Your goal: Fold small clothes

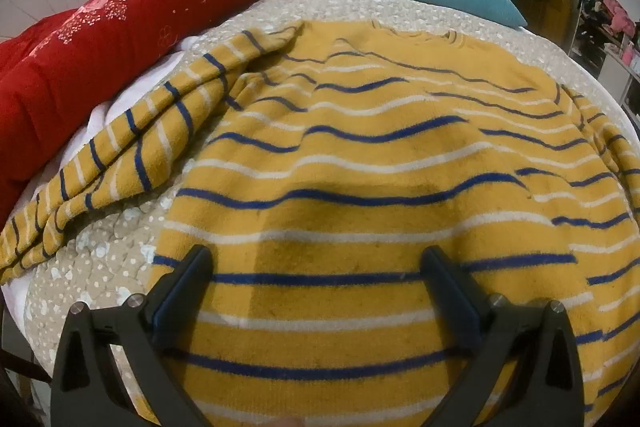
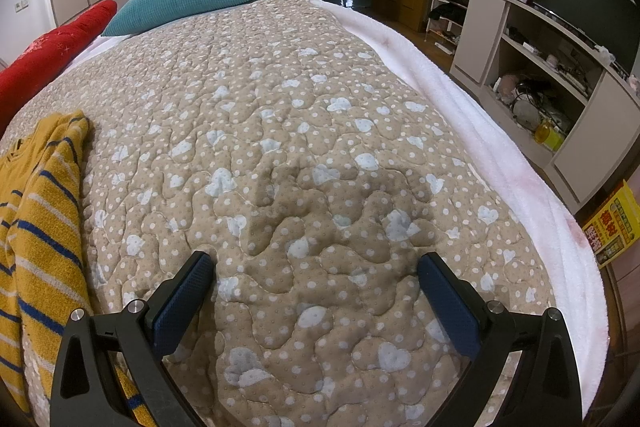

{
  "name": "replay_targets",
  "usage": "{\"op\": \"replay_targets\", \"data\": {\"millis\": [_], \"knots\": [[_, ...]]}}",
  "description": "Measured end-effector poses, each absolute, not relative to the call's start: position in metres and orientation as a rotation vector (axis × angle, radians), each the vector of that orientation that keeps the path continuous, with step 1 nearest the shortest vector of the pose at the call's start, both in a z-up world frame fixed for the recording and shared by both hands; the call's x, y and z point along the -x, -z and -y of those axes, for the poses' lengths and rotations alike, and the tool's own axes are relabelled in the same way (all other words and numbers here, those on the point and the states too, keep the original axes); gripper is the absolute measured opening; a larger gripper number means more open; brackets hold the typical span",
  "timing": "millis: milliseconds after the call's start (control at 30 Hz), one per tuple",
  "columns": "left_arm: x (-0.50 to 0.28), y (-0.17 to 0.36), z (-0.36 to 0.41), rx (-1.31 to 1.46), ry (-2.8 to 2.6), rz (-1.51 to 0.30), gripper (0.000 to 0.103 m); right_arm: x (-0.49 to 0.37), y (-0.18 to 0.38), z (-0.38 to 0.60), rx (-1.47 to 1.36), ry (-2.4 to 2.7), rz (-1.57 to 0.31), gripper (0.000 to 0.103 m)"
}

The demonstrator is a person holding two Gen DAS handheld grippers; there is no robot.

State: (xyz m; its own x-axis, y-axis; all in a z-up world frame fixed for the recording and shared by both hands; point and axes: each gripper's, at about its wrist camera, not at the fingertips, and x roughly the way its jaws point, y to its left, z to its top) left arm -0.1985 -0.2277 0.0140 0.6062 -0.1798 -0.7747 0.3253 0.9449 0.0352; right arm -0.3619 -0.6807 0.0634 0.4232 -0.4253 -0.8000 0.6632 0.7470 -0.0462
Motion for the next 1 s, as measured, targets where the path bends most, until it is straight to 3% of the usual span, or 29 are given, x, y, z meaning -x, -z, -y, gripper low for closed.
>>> {"op": "replay_targets", "data": {"millis": [333,567,633,800,933,1000], "knots": [[0.196,-0.013,0.226,-0.153,0.291,-0.893,0.103,0.361,-0.065,0.683,-0.316,0.686,-0.909,0.103],[0.197,-0.013,0.227,-0.171,0.285,-0.881,0.103,0.371,-0.080,0.699,-0.402,0.623,-1.048,0.100],[0.198,-0.013,0.227,-0.171,0.288,-0.873,0.103,0.385,-0.095,0.692,-0.376,0.694,-1.019,0.094],[0.202,-0.013,0.227,-0.166,0.285,-0.847,0.103,0.431,-0.169,0.628,-0.184,0.760,-0.784,0.094],[0.206,-0.015,0.227,-0.166,0.282,-0.827,0.103,0.445,-0.214,0.543,-0.088,0.599,-0.545,0.103],[0.208,-0.017,0.225,-0.161,0.284,-0.846,0.103,0.433,-0.209,0.521,-0.126,0.474,-0.590,0.103]]}}
